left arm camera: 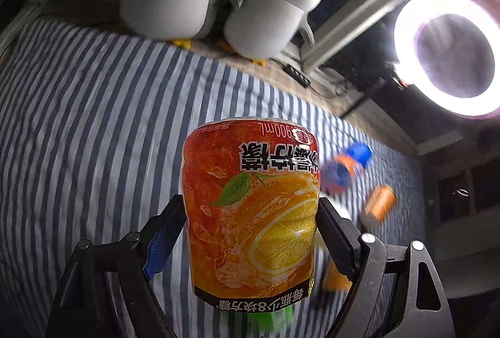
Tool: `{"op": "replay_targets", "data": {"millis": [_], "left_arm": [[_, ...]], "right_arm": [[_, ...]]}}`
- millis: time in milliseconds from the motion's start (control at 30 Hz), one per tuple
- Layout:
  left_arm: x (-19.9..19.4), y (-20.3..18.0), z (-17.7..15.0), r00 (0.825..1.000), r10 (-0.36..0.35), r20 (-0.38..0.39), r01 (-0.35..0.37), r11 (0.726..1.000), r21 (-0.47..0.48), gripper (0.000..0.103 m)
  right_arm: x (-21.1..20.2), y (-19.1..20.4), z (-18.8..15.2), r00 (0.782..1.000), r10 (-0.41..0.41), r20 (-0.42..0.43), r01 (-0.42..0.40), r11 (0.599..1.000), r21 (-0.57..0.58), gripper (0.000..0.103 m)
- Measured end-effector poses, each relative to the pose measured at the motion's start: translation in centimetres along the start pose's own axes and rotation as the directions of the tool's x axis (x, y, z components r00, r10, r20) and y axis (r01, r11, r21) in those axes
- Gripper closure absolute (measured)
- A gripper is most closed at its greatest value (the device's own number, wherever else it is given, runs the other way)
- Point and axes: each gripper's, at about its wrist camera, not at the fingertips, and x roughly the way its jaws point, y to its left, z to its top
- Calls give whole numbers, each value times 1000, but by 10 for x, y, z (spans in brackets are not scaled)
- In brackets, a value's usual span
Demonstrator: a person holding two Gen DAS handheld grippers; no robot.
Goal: Flip cup upside down
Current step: 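Lift the orange cup with the left tool and rotate it over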
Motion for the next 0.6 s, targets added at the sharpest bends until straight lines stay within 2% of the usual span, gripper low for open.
{"op": "replay_targets", "data": {"millis": [200, 400, 600], "left_arm": [[-32, 10, -94, 998, -48, -34, 49, 998, 36, 18], [-28, -4, -176, 989, -95, -111, 105, 991, 89, 18], [-1, -35, -228, 980, -92, -177, 123, 977, 176, 18]], "right_arm": [[-15, 10, -15, 999, 48, -11, -48, 999, -8, 16], [-16, 10, -28, 993, 96, -75, -94, 995, 23, 16], [-15, 3, -37, 984, 121, -134, -115, 992, 52, 16]]}}
